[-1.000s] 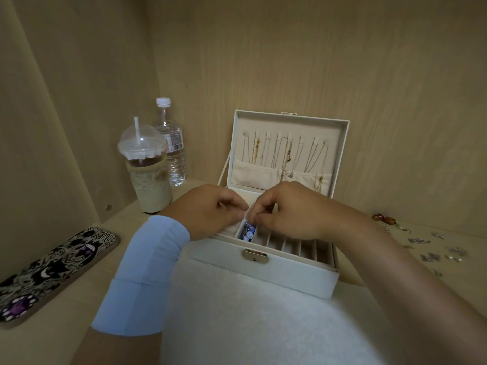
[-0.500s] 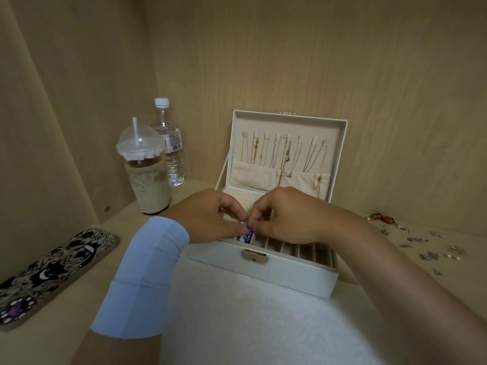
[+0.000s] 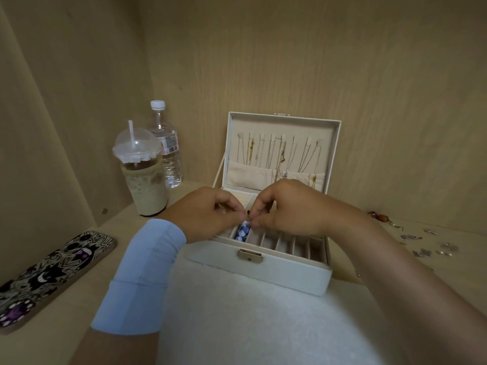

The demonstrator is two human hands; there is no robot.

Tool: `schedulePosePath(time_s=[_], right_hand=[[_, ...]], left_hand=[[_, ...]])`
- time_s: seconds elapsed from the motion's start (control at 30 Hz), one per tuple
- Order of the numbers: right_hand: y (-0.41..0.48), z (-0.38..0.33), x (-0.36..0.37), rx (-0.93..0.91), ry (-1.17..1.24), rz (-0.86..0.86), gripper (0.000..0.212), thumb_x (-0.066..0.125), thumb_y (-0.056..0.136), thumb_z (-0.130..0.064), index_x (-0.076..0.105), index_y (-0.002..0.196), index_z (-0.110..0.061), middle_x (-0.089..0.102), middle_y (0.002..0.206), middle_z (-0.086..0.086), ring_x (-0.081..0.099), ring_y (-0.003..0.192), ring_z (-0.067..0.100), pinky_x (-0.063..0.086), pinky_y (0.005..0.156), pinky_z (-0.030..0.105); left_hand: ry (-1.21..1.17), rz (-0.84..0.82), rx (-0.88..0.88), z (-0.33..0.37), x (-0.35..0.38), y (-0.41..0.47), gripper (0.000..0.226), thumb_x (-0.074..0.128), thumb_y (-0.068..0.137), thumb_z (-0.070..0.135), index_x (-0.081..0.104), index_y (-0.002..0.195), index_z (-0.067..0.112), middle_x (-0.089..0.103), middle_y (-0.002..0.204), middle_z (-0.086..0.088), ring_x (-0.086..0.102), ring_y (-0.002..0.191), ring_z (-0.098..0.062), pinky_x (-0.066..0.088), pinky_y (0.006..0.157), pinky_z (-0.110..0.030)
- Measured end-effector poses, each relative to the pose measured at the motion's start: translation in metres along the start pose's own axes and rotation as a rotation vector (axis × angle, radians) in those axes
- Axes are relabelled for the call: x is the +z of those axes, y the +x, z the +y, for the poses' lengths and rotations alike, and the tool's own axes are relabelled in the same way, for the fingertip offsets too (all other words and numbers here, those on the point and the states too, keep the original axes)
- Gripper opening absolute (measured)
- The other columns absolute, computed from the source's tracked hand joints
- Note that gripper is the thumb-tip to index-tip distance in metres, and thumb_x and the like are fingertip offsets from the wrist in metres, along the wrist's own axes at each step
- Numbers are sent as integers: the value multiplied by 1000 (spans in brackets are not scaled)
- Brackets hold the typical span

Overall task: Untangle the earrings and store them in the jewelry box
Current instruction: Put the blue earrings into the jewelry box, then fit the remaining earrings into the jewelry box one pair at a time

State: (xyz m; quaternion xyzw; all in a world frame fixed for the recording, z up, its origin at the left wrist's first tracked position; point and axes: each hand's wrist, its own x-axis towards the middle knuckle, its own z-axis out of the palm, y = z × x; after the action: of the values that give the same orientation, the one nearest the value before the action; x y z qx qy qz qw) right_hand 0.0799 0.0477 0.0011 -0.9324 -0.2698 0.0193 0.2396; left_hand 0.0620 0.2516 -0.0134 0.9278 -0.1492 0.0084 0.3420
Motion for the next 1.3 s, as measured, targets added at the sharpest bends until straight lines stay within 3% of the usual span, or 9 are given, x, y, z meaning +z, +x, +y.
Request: schedulePosePath(time_s=[0.17,0.23,0.43,0.53,0.67,0.8,1.0,1.1,1.3], right_hand=[[-21,25,-43,40,96,129,3,75,87,-32,77,89,-31,72,86,-20,64,85,-8,43,71,10],[-35,47,-62,83,104,206,5,74,89,-31,78,91,-28,73,87,-18,64,83,-7,43,70,9],[-80,139,-95,340,50,392,10,69,91,-25,77,87,-21,73,84,-9,66,83,8,49,76,24],[-93,179,-97,485,-12,412,15,66,89,-30,75,81,-21,73,80,-4,68,81,16,54,75,31],[-95,213,-85,589,-12,354,10,77,76,-37,74,76,-28,73,77,-10,69,77,11,58,76,32],[-93,231,-73,622,-109,292,11,75,80,-36,76,91,-34,75,97,-8,70,89,16,57,83,31],[-87,236,-61,591,-289,289,23,72,83,-39,76,106,-38,71,115,-4,65,108,21,46,81,27],[-84,235,-58,580,-324,300,23,69,86,-38,76,108,-37,71,113,-1,65,106,23,40,75,25],[-84,232,-54,596,-296,330,19,65,85,-34,77,99,-29,72,105,1,66,99,26,44,73,26]], left_hand=[[44,116,98,34,3,24,7,69,87,34,74,92,32,68,92,20,61,84,-2,48,77,-21],[26,80,152,62,10,39,10,68,87,37,73,95,34,68,95,21,62,88,-4,49,81,-22],[58,-135,227,142,73,94,13,66,88,34,73,98,28,69,97,13,62,89,-3,48,83,-20],[129,-203,187,162,112,126,15,65,88,35,72,98,26,68,97,12,63,95,-11,49,91,-28],[291,-237,106,170,160,162,20,62,87,30,71,105,26,68,116,4,62,109,-22,48,100,-34],[390,-268,56,169,190,183,33,62,90,29,67,122,28,62,130,2,58,116,-25,45,102,-33],[466,-250,53,170,211,192,25,64,89,37,74,109,26,69,112,0,64,99,-26,52,93,-37],[502,-221,51,169,215,195,23,65,88,38,76,106,27,71,107,1,65,96,-25,53,89,-34],[506,-91,32,166,223,191,19,70,85,39,76,97,25,72,100,2,66,90,-24,54,84,-32]])
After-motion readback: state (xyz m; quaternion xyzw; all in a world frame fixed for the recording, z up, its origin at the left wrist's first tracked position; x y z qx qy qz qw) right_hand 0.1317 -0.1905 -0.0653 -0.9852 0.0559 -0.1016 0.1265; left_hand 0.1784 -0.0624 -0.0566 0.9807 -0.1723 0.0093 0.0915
